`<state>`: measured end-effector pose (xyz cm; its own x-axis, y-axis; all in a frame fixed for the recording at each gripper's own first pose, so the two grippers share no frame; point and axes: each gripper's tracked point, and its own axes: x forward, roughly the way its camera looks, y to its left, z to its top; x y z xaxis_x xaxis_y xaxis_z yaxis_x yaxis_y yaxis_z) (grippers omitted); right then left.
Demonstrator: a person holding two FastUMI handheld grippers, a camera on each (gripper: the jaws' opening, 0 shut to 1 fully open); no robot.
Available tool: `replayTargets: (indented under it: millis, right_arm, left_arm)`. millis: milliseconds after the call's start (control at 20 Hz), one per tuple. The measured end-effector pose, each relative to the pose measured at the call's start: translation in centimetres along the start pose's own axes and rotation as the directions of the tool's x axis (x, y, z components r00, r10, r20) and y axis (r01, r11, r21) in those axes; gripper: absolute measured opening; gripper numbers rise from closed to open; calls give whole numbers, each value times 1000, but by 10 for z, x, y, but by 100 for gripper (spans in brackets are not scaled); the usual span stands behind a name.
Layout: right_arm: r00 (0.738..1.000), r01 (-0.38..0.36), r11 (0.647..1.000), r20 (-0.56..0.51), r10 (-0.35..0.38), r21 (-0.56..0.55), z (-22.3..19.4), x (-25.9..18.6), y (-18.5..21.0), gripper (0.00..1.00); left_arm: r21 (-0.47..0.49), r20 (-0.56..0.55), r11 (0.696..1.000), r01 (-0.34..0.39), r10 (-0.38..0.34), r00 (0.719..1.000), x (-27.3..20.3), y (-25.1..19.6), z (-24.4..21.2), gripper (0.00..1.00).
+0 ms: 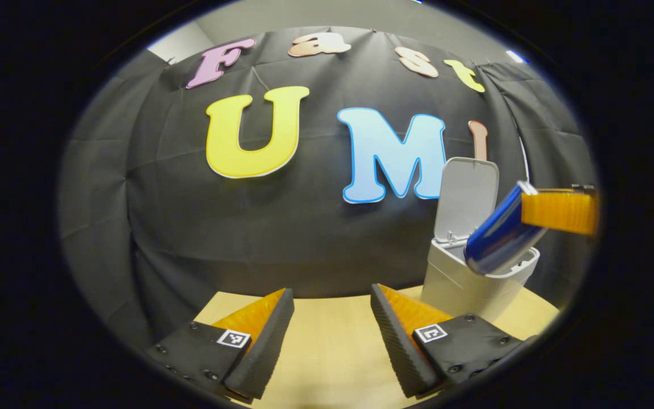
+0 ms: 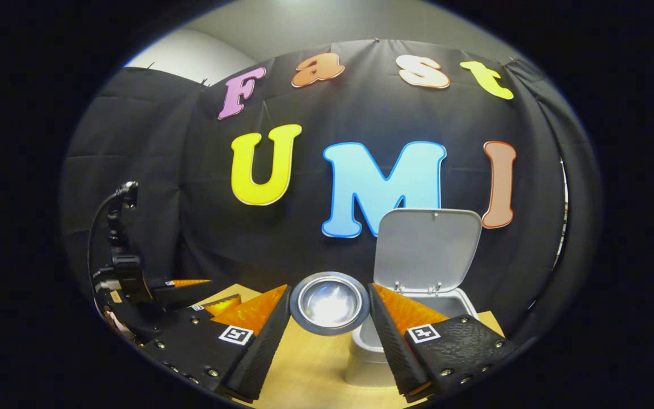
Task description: Press the lid of the desktop garbage bin to open it, pick up the crumpled paper on the desktop and throw it into the bin, then pick up the pop can on the desktop and drop it into the bin, and finally close the garbage bin lid.
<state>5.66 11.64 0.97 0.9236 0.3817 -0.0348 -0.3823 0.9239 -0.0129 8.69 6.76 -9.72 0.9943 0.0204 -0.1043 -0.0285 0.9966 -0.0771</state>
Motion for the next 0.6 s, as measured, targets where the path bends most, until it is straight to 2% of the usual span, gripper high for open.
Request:
replayTargets:
  millis: [200, 600]
  right_arm:
    - [997, 73, 997, 20, -73, 4, 7, 6, -29, 83]
    - [980, 192, 981, -58, -191, 8, -23, 21, -77, 83]
  left_arm:
    - [2, -3, 1000, 1, -1, 1000, 1, 0, -2, 96]
    - [11, -10, 1000, 5, -5, 1000, 7, -2, -3, 96]
